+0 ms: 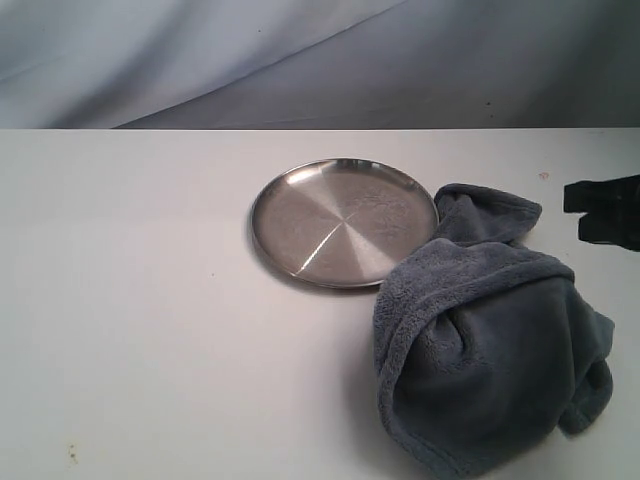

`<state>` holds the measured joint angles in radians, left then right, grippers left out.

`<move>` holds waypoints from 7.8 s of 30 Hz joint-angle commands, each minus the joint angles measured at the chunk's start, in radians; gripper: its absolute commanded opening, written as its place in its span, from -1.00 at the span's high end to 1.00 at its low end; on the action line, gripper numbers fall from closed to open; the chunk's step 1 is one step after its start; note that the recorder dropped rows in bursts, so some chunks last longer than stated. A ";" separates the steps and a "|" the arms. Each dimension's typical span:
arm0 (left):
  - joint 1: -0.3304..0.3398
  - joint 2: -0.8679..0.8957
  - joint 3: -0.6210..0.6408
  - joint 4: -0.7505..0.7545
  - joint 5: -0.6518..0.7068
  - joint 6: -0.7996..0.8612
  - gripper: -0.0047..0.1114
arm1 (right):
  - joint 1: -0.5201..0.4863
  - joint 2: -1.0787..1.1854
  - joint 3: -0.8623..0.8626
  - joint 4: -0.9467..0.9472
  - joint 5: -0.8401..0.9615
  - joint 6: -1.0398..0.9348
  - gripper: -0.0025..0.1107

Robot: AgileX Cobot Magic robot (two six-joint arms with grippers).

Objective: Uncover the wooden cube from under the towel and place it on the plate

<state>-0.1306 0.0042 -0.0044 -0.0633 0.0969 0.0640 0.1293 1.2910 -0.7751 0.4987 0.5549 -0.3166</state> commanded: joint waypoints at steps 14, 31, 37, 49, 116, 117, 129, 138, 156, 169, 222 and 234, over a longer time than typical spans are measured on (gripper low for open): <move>0.002 -0.004 0.004 -0.002 -0.011 -0.003 0.92 | 0.296 0.326 -0.324 0.007 0.015 0.002 0.96; 0.002 -0.004 0.004 -0.002 -0.011 -0.003 0.92 | 0.621 0.311 -0.260 -0.150 0.025 0.149 0.96; 0.002 -0.004 0.004 -0.002 -0.011 -0.003 0.92 | 0.662 0.170 -0.121 -0.193 0.004 0.224 0.96; 0.002 -0.004 0.004 -0.002 -0.011 -0.003 0.92 | 0.660 -0.065 0.123 -0.735 0.028 0.736 0.96; 0.002 -0.004 0.004 -0.002 -0.011 -0.003 0.92 | 0.709 -0.146 0.205 -0.436 -0.095 0.491 0.96; 0.002 -0.004 0.004 -0.002 -0.011 -0.003 0.92 | 0.709 -0.163 0.218 -0.499 -0.085 0.565 0.96; 0.002 -0.004 0.004 -0.002 -0.011 -0.003 0.92 | 0.649 -0.227 0.231 -1.216 0.198 1.187 0.96; 0.002 -0.004 0.004 -0.002 -0.011 -0.003 0.92 | 0.323 -0.194 0.226 -1.238 -0.151 1.189 0.96; 0.002 -0.004 0.004 -0.002 -0.011 -0.003 0.92 | 0.427 0.203 -0.058 -1.238 -0.412 1.158 0.96; 0.002 -0.004 0.004 -0.002 -0.011 -0.003 0.92 | 0.775 0.216 -0.077 -1.228 -0.301 1.153 0.96; 0.002 -0.004 0.004 -0.002 -0.011 -0.003 0.92 | 0.350 -0.158 0.265 -0.561 -0.521 0.358 0.96; 0.002 -0.004 0.004 -0.002 -0.011 -0.003 0.92 | 0.350 -0.013 0.075 -0.389 -0.171 0.292 0.96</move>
<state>-0.1306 0.0042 -0.0044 -0.0633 0.0969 0.0640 0.4881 1.2443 -0.6852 0.0964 0.3471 -0.0189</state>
